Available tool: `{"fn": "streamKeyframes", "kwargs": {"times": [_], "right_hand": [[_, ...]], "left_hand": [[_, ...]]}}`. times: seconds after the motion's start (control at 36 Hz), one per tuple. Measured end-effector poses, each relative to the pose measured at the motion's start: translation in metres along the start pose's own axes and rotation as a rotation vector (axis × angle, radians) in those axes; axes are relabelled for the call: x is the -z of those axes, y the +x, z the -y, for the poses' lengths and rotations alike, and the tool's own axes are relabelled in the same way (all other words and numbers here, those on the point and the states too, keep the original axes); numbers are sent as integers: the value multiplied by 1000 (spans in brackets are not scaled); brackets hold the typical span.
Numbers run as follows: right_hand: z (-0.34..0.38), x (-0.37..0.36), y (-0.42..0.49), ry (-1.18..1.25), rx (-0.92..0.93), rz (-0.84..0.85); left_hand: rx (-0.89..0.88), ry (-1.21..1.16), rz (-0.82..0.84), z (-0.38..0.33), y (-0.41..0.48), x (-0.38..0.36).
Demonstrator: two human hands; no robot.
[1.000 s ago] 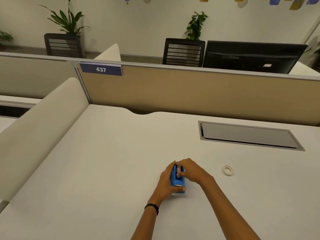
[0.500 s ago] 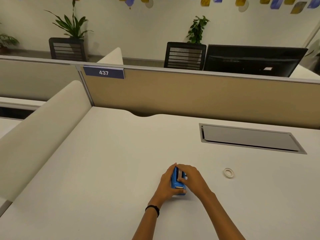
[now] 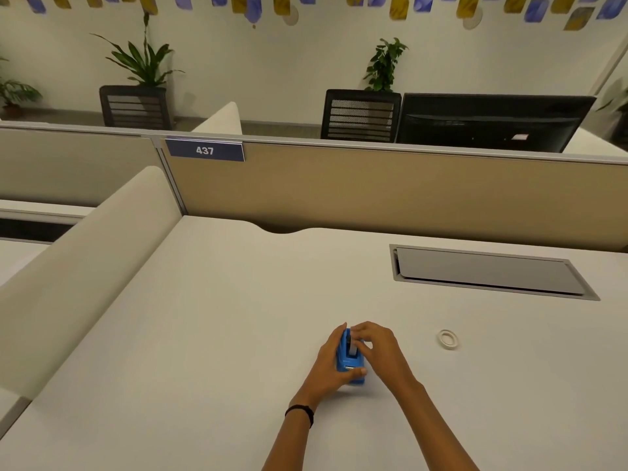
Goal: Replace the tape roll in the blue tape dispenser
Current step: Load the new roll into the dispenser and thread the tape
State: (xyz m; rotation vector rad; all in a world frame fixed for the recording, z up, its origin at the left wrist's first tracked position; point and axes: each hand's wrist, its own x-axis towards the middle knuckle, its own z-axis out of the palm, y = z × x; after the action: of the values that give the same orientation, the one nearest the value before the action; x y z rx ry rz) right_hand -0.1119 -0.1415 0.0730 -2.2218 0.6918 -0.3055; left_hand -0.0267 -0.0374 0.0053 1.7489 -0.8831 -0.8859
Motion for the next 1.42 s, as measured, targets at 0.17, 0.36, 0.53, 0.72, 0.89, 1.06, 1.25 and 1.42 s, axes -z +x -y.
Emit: {"fn": "streamKeyframes", "kwargs": {"times": [0.17, 0.36, 0.53, 0.72, 0.89, 1.06, 1.25, 1.42], "right_hand": [[3, 1, -5, -49, 29, 14], [1, 4, -2, -66, 39, 11], [-4, 1, -1, -30, 24, -88], [-9, -12, -1, 128, -94, -213], [-13, -13, 3, 101, -145, -161], [-12, -7, 8, 61, -124, -117], [-13, -12, 3, -18, -92, -136], [-8, -14, -6, -19, -60, -159]], "left_hand": [[8, -25, -40, -4, 1, 0], [18, -77, -101, -9, -1, 1], [46, -130, -139, -14, -1, -1], [55, -143, -148, -14, -1, -3], [53, -154, -149, -13, -1, -3], [50, -145, -179, -15, 0, -5], [45, -146, -242, -19, 2, -9], [46, -133, -223, -18, 1, -7]]}}
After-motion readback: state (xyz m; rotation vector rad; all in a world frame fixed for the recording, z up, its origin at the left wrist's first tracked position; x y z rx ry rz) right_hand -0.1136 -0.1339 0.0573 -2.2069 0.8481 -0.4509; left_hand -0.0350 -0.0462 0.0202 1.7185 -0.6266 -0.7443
